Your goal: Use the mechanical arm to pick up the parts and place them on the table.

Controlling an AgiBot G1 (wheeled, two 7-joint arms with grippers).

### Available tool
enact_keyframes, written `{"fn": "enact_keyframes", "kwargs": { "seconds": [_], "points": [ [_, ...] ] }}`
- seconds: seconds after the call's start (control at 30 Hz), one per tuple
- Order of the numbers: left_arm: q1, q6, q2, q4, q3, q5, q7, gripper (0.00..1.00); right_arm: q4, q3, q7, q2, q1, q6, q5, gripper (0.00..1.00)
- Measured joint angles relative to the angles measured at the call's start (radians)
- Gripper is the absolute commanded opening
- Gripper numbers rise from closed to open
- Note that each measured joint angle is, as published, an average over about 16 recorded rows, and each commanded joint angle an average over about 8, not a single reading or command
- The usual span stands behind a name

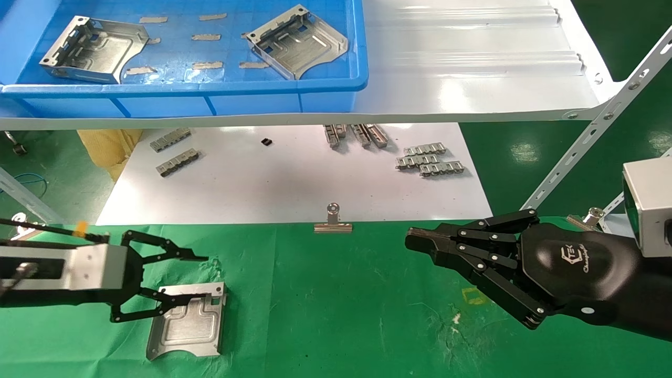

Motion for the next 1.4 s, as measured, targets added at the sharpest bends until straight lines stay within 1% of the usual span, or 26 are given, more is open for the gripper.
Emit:
{"fn": "enact_keyframes", "kwargs": {
  "seconds": [0.23,0.27,0.5,1.4],
  "points": [
    [0.005,0.080,-0.026,-0.041,-0.035,-0.080,-0.073,1.00,0.000,0.000,0.000,0.000,0.000,0.000,0.000,0.93],
    [0.009,0.086,-0.028,-0.048,-0.041,-0.088,-0.084,1.00,0.000,0.000,0.000,0.000,0.000,0.000,0.000,1.00],
    [0.049,0.101,-0.036,-0.103,-0.096,-0.122,-0.158,1.00,0.000,0.000,0.000,0.000,0.000,0.000,0.000,1.00],
    [0.282,0.067,-0.044,-0.358,-0.387,-0.199,-0.453,1.00,0.000,0.000,0.000,0.000,0.000,0.000,0.000,1.00]
  ]
}}
